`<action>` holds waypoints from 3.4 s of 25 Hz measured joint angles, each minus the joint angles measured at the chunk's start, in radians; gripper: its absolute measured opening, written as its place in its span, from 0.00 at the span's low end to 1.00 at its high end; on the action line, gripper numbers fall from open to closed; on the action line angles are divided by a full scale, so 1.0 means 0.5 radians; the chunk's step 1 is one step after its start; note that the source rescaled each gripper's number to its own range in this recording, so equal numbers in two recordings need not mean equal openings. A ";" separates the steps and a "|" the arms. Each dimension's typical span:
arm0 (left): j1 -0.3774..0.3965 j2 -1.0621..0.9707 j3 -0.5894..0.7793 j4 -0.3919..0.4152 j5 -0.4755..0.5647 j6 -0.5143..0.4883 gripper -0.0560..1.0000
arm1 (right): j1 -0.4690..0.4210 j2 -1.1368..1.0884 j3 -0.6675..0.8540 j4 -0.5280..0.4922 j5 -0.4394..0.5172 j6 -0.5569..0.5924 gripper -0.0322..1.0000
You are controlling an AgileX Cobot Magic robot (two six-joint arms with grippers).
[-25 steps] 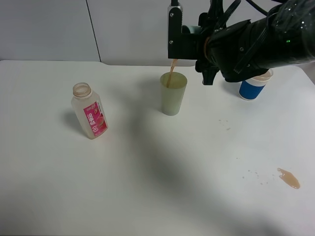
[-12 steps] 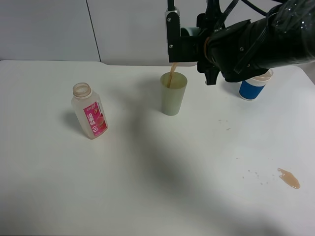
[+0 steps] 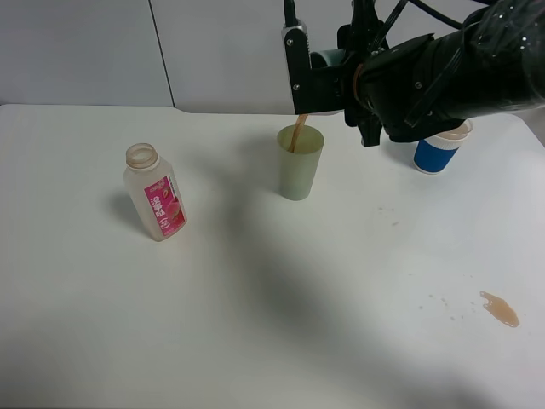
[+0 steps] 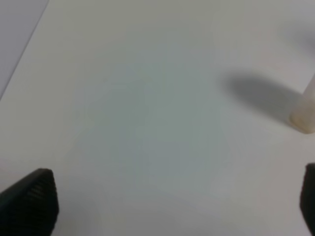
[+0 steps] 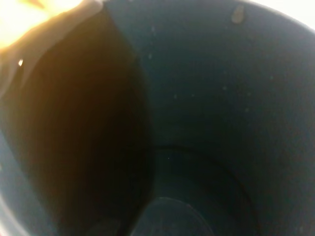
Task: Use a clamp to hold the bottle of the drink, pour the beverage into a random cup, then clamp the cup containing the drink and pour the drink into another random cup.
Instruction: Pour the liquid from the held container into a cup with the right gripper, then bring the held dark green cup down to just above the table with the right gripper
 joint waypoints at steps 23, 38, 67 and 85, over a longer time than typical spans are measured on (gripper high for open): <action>0.000 0.000 0.000 0.000 0.000 0.000 1.00 | 0.000 0.000 0.000 -0.004 0.005 -0.528 0.05; 0.000 0.000 0.000 0.000 0.000 0.000 1.00 | 0.000 0.000 0.000 -0.006 0.005 -1.187 0.05; 0.000 0.000 0.000 0.000 0.000 0.000 1.00 | 0.000 -0.264 0.000 0.765 -0.182 1.747 0.05; 0.000 0.000 0.000 0.000 0.000 0.000 1.00 | 0.119 -0.450 0.019 2.823 -1.216 -0.369 0.05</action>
